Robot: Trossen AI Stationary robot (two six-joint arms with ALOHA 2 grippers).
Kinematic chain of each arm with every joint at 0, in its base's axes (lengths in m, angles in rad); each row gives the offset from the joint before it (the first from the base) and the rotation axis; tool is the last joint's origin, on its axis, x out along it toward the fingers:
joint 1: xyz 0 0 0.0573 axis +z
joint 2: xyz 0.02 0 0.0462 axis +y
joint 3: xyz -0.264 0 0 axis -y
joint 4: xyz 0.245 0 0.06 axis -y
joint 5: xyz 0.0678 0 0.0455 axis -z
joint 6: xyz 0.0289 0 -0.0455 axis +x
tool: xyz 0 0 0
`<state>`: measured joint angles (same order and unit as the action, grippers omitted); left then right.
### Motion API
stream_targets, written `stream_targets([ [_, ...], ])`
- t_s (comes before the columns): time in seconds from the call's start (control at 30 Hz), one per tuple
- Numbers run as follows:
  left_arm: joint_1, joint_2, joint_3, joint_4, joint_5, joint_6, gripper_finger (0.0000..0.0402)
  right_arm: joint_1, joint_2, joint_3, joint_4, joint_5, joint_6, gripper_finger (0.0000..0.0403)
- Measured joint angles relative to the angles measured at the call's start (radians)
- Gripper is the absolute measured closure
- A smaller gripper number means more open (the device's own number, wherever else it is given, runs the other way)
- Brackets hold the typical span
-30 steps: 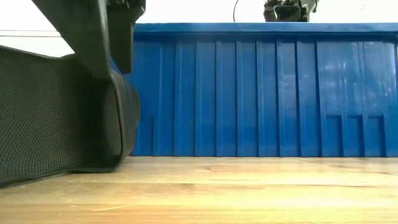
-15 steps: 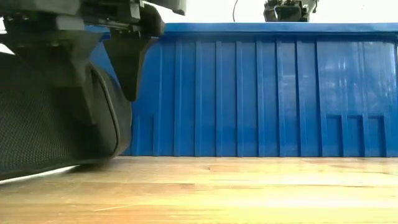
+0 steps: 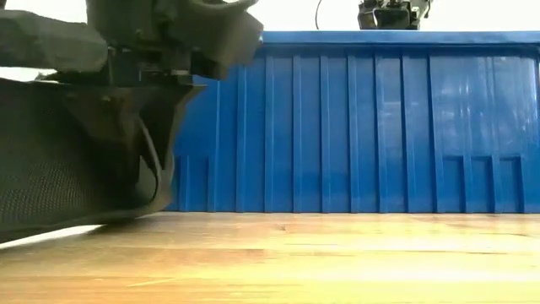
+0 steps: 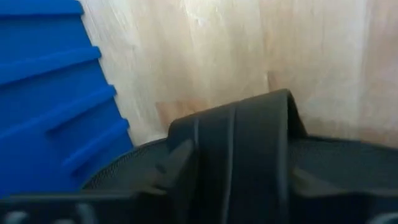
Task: Pick and place slides into bin
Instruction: Put the black slide into the blue bin
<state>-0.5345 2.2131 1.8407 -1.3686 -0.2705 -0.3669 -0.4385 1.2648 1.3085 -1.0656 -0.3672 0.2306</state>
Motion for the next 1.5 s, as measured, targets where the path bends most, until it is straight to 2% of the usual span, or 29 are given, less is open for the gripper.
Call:
stream_targets([
  [0.13, 0.005, 0.000, 0.000, -0.005, -0.008, 0.022, 0.0370, 0.000, 0.000, 0.000, 0.000, 0.000, -0.003, 0.0266],
  [0.2, 0.008, -0.005, 0.001, -0.012, -0.009, 0.016, 0.0389, 0.000, 0.000, 0.000, 0.000, 0.000, -0.005, 0.0266],
  [0.5, 0.007, -0.097, 0.021, -0.060, 0.068, 0.036, 0.0399, 0.000, 0.000, 0.000, 0.000, 0.000, -0.015, 0.0266],
  [0.8, 0.030, -0.265, 0.038, -0.014, 0.061, 0.027, 0.0399, 0.000, 0.000, 0.000, 0.000, 0.000, -0.034, 0.0266],
  [0.97, 0.057, -0.344, 0.046, 0.164, 0.059, -0.049, 0.0400, 0.000, 0.000, 0.000, 0.000, 0.001, -0.034, 0.0266],
  [1.23, 0.090, -0.456, 0.046, 0.554, 0.046, -0.038, 0.0400, 0.000, 0.000, 0.000, 0.000, 0.001, -0.034, 0.0266],
  [1.37, 0.102, -0.509, 0.046, 0.629, -0.032, 0.002, 0.0400, 0.000, 0.000, 0.000, 0.000, 0.001, -0.027, 0.0266],
  [1.5, 0.115, -0.564, 0.046, 0.600, -0.247, 0.136, 0.0400, 0.000, 0.000, 0.000, 0.000, 0.001, -0.026, 0.0266],
])
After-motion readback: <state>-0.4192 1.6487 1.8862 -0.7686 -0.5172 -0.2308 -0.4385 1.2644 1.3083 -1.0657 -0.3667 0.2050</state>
